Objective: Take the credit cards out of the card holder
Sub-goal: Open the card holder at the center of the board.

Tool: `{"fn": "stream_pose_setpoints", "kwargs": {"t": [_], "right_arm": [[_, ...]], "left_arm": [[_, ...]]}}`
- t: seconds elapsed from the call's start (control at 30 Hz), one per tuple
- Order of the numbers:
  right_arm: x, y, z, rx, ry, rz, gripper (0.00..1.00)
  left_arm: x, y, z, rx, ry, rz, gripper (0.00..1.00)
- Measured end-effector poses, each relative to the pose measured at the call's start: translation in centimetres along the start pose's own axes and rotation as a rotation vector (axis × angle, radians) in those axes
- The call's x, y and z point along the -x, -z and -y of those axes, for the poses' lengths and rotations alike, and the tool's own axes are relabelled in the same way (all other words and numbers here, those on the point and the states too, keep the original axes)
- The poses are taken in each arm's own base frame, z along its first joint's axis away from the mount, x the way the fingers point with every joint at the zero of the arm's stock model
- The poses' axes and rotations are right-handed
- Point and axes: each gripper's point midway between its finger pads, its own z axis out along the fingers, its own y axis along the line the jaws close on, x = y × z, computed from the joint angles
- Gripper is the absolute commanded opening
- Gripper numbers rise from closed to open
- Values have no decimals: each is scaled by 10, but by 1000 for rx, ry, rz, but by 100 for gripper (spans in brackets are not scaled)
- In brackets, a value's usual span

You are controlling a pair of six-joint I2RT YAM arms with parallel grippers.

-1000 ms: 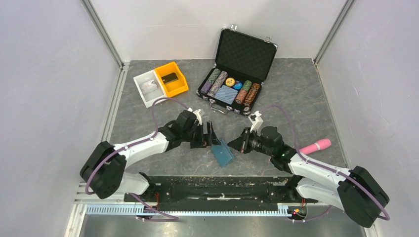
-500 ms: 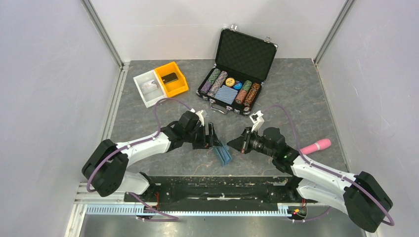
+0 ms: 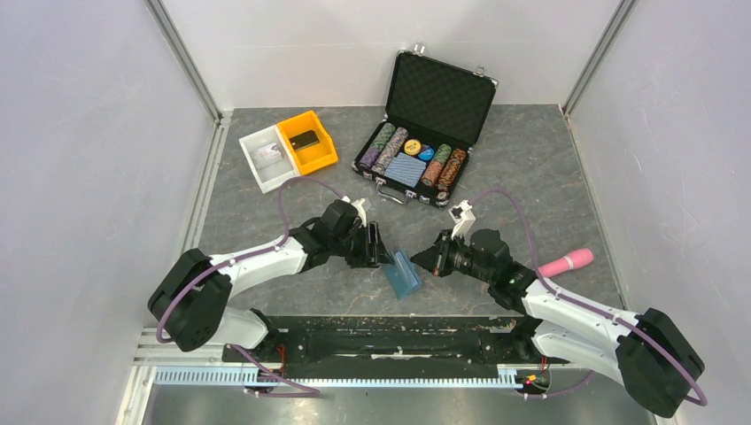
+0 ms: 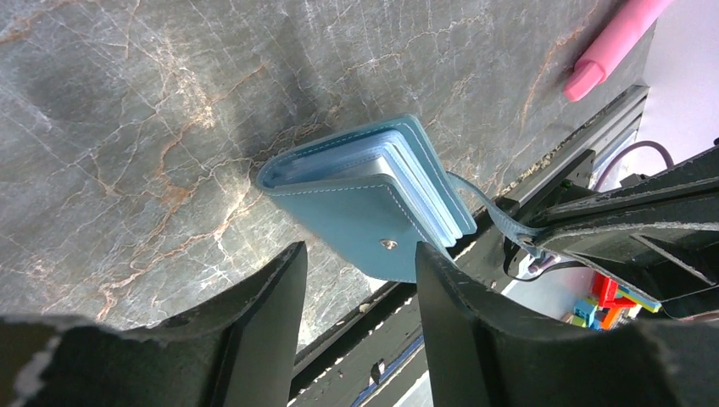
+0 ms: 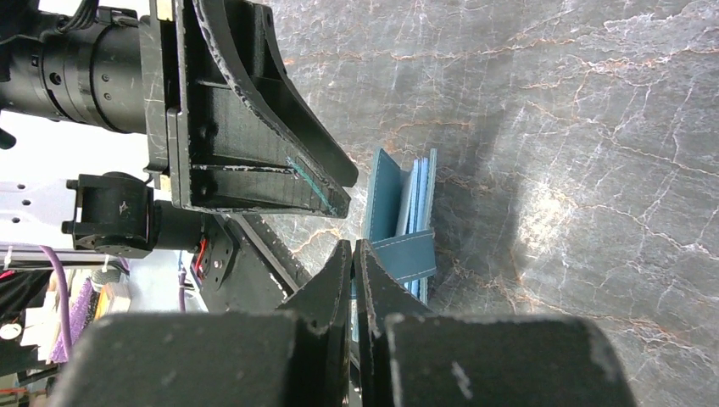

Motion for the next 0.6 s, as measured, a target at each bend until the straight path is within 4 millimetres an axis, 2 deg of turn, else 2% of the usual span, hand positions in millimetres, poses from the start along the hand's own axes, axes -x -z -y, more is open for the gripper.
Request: {"fn": "stream_pose_setpoints", "kwargs": {"t": [0.13, 0.23, 0.47, 0.6], "right_arm": [[2, 1, -3, 10, 4, 9, 0], [6, 3, -7, 22, 8, 22, 0], [3, 4, -5, 16, 9, 12, 0], [2, 4, -4, 11, 10, 8, 0]], "left_arm": [[0, 0, -1, 5, 5, 1, 76], [0, 0, -1, 8, 6, 1, 79], [5, -1, 7, -6, -4, 9, 77], [2, -7, 3, 10, 1, -10, 73]]}}
